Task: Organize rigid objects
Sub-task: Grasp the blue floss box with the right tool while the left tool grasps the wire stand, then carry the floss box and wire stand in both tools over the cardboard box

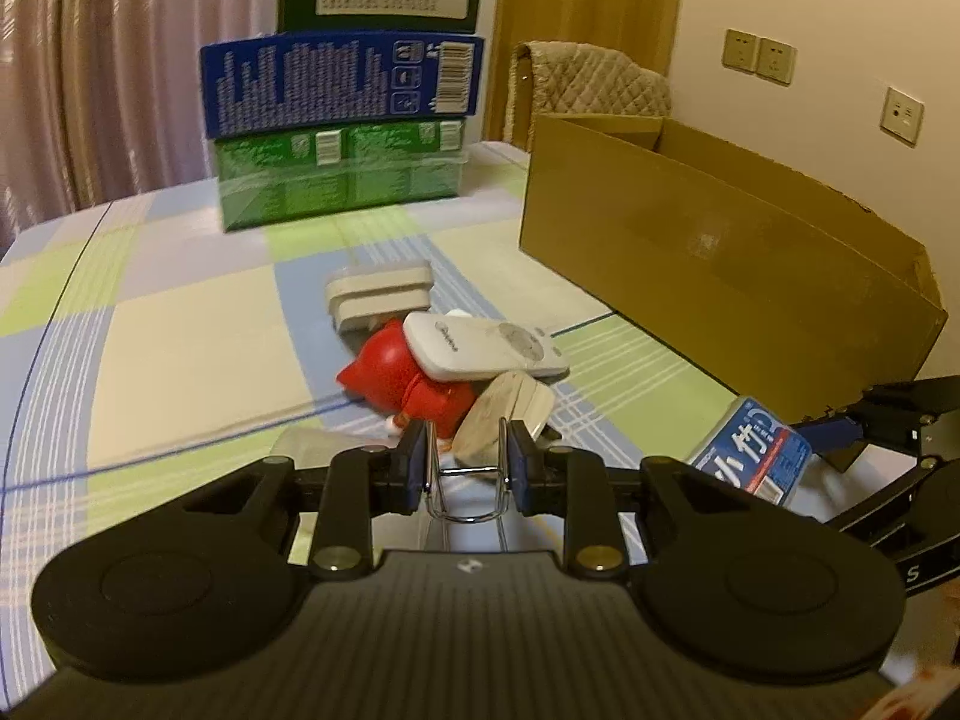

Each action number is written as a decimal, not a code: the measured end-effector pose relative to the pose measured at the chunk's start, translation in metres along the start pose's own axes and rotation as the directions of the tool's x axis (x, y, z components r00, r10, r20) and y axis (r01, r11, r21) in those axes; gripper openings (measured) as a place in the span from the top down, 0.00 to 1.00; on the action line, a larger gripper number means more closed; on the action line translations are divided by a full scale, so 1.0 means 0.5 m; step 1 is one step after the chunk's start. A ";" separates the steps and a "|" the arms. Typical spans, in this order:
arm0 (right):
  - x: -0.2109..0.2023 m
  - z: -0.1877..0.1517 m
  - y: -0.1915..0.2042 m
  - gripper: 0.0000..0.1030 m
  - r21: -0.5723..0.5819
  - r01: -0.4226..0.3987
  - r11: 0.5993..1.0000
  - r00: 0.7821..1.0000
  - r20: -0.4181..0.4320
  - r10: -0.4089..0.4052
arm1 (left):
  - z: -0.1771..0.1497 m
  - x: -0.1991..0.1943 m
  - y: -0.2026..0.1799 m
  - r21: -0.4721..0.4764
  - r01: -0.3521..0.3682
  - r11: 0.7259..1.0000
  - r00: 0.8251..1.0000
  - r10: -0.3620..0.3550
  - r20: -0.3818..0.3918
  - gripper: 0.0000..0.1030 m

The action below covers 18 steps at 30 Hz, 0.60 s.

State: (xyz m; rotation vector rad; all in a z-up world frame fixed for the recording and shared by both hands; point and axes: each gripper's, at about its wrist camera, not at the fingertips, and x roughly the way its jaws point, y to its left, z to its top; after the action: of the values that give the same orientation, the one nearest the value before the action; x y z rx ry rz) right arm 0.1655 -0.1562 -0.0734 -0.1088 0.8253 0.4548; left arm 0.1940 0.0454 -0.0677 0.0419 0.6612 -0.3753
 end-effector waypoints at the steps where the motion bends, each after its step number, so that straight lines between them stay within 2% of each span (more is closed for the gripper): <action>1: -0.004 0.000 0.000 0.19 -0.001 0.000 1.000 1.000 0.002 0.000 | -0.001 -0.005 -0.002 -0.009 -0.012 1.000 1.000 0.012 -0.008 0.78; 7: -0.039 -0.007 0.009 0.20 -0.021 0.000 1.000 1.000 0.018 0.001 | 0.000 -0.047 -0.026 -0.049 -0.059 0.997 0.998 0.058 -0.029 0.78; 13: -0.089 -0.007 0.014 0.19 -0.021 -0.005 1.000 0.999 0.047 0.006 | -0.001 -0.101 -0.057 -0.129 -0.120 0.984 0.992 0.114 -0.054 0.78; 18: -0.148 0.000 0.015 0.20 -0.020 -0.009 1.000 0.996 0.090 0.011 | 0.013 -0.154 -0.098 -0.164 -0.148 0.975 0.989 0.144 -0.040 0.78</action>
State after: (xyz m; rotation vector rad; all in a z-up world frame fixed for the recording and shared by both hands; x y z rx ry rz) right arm 0.1186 -0.1751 -0.0185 -0.1020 0.7331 0.4738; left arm 0.1246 0.0241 -0.0120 -0.0633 0.7103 -0.1770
